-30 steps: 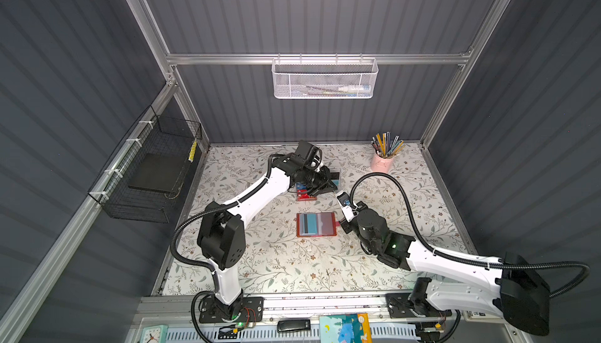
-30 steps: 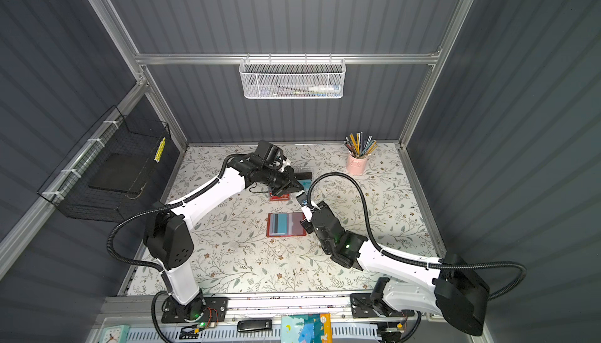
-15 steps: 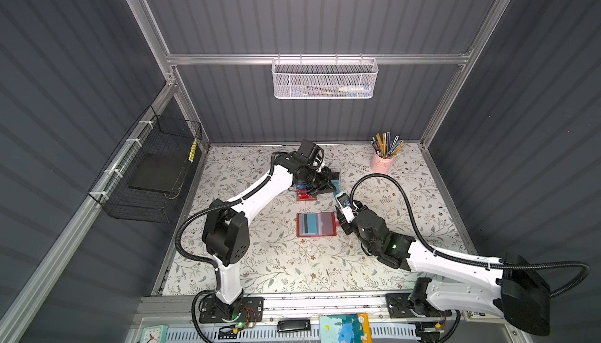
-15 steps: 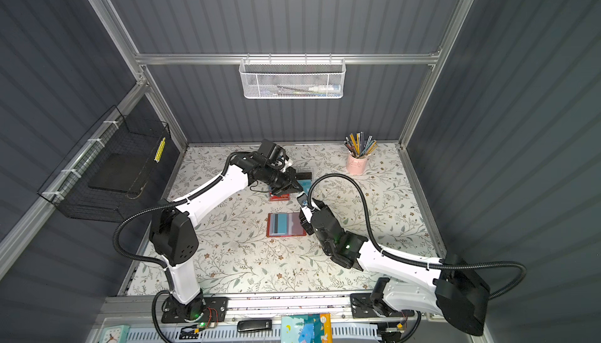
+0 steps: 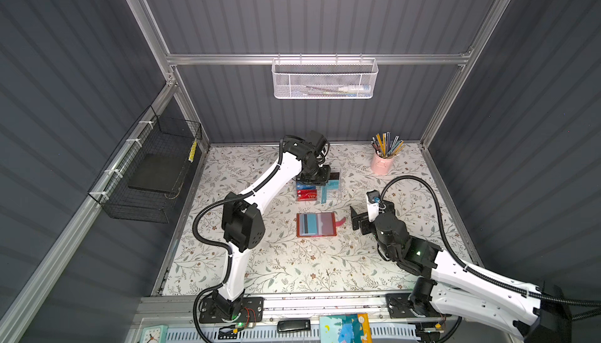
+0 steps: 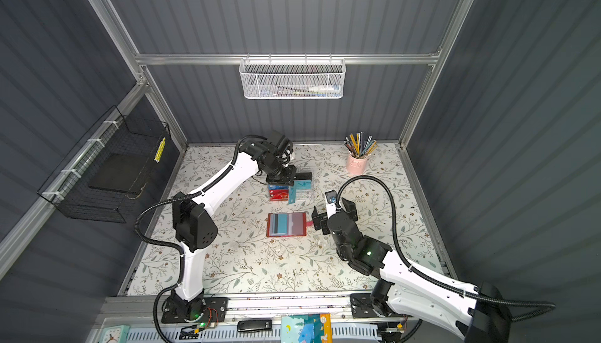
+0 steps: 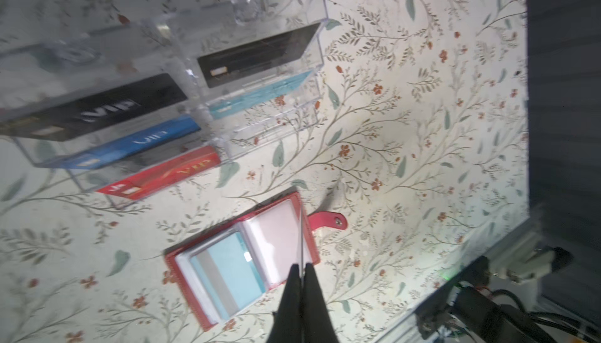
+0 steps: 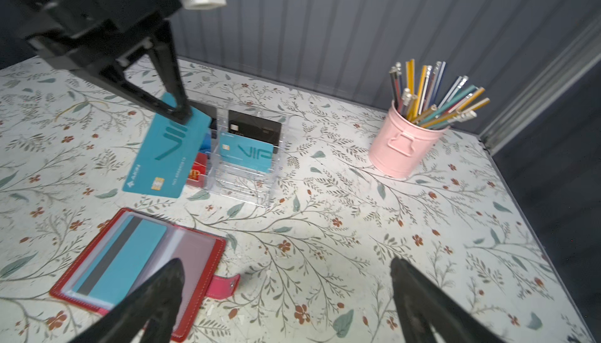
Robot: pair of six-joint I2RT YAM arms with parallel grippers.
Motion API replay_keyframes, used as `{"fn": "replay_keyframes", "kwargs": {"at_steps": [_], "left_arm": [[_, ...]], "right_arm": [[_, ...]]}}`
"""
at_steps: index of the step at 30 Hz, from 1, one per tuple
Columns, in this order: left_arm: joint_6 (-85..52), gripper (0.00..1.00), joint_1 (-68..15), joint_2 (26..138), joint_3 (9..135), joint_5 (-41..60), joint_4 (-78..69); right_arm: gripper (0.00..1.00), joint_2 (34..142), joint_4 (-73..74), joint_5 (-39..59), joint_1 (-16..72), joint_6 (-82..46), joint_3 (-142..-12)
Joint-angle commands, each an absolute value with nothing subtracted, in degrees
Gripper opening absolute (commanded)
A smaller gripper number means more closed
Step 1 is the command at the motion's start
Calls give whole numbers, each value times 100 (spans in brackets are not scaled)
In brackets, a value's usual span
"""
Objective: Take the credit cards out of the card holder
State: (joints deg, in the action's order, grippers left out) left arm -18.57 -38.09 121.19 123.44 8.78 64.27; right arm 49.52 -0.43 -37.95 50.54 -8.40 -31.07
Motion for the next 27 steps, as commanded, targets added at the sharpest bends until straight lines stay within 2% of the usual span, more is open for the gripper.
{"fn": "replay_keyframes", "kwargs": {"at_steps": [1,3,10,15,23,27], "left_arm": [[-482,0,-4086,12329,12803,-453,7249],[-65,0,-4147,12428,12947,-510,7273],[1595,0,-4691,12661,13237,-1728,7129],[2942,0,-4921,12781,13189,-2219,6777],[4395,0,-4937,13348,13816,-2216,6561],[4587,0,-4895,13661,14188,-2152,6454]], "right_arm": [[99,4758,-914,-3700,4693,-1650,-3177],[99,4630,-1070,-3485,4502,-1800,-3166],[99,4509,-1741,-2991,4088,-2247,-3464],[99,4394,-1654,-2574,4002,-2221,-3410],[99,4266,-1615,-2317,3929,-2325,-3177],[99,4176,-1557,-2177,3811,-2315,-3076]]}}
